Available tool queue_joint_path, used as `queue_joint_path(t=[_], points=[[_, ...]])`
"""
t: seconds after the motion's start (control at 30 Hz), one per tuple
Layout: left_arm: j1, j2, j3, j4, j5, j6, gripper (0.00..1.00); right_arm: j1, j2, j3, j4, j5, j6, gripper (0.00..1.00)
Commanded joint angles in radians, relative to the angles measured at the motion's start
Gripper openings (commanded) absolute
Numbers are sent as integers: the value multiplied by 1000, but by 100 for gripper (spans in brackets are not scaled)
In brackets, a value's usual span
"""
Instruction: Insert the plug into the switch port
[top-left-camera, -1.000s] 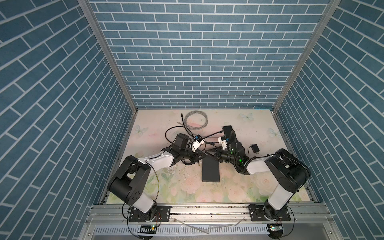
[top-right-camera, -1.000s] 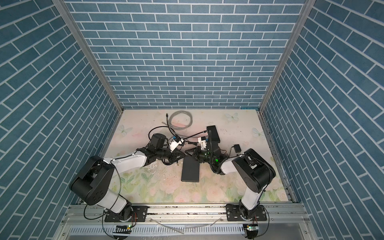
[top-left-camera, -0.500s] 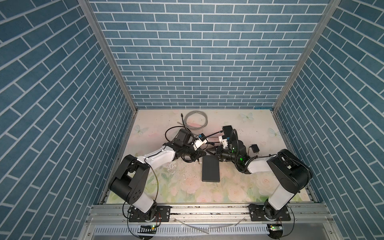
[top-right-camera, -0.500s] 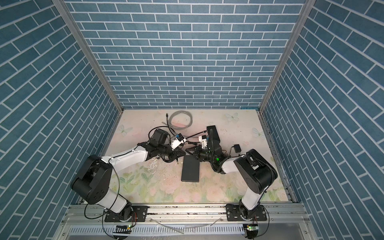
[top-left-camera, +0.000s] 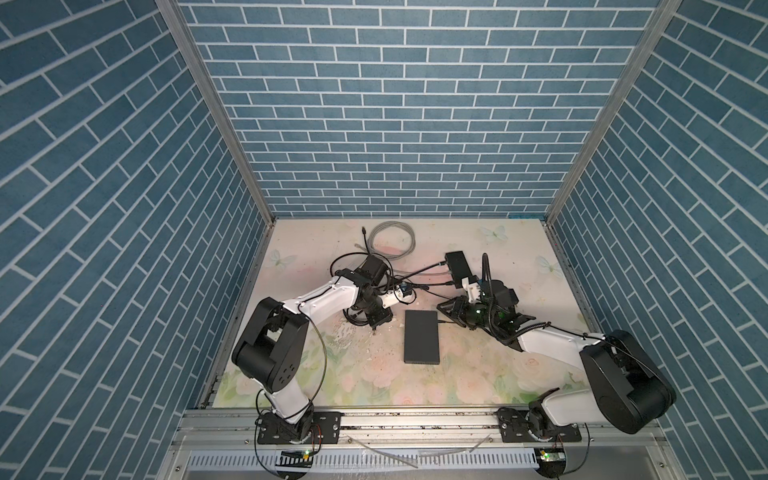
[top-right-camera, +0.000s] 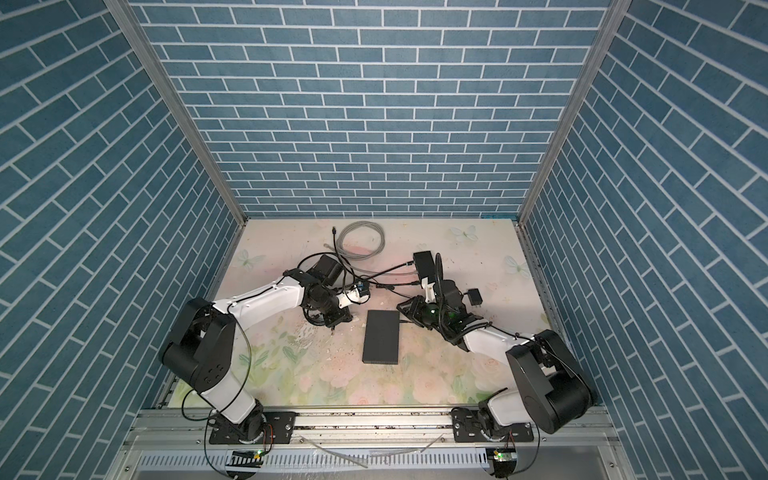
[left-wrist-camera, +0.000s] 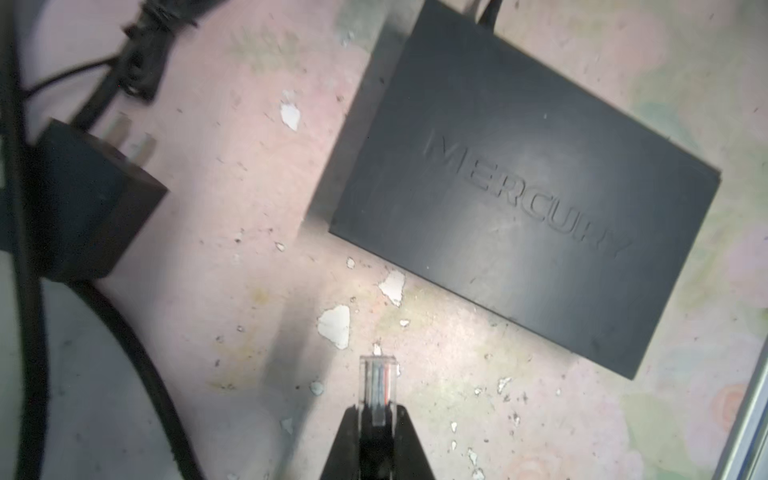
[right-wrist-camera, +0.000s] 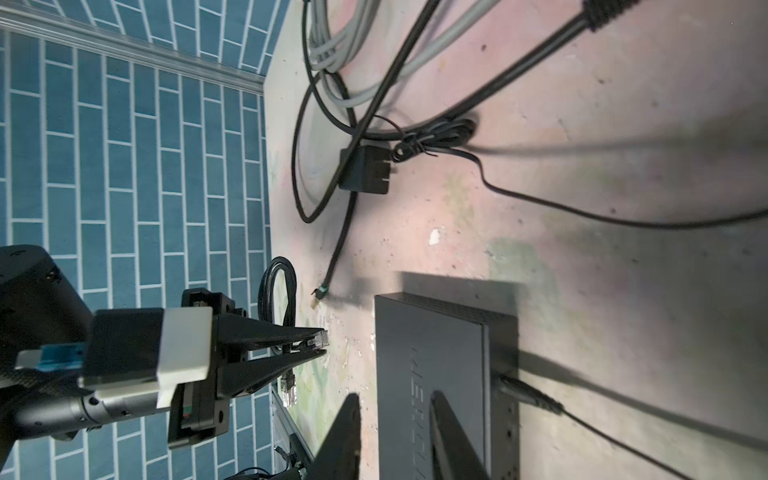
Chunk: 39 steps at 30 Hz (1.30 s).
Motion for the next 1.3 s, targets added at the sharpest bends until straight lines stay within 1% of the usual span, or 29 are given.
queue_joint_path(t=[0.0, 0.07, 0.2, 0.33, 0.4, 0.53, 0.63, 0.73, 0.83, 0.93, 1.07, 1.17, 1.27], points=[[-46, 23, -9, -41, -53, 36, 8, -2, -44, -20, -148, 49, -83, 31], [-69, 40, -12, -18, -53, 22, 8, -2, -49, -28, -162, 48, -92, 32], [-120, 85, 6, -19, -55, 12, 8, -2, -44, -43, -162, 37, -88, 39], [-166, 113, 36, -47, -46, 8, 8, -1, -40, -57, -163, 38, -79, 38], [-190, 108, 49, -46, -18, -7, 8, -1, -41, -66, -171, 39, -77, 38], [-246, 90, 65, 7, 42, -35, 8, -1, -59, -73, -224, 51, -89, 39], [-261, 111, 96, 46, 68, -51, 8, -8, -70, -59, -293, 64, -111, 39], [-250, 134, 100, 52, 14, -31, 8, -40, -89, -43, -358, 67, -133, 38], [-214, 141, 88, 33, -7, -21, 8, -66, -106, -11, -432, 75, -170, 38], [-201, 117, 64, 49, -28, -25, 8, -91, -83, 23, -480, 73, -208, 38], [-198, 117, 67, 58, -42, -33, 8, -111, -26, 66, -487, 31, -252, 38], [-225, 136, 81, 76, -131, -110, 9, -114, 15, 105, -490, -4, -297, 38], [-257, 129, 38, 144, -189, -185, 9, -118, 57, 156, -537, -12, -344, 40]])
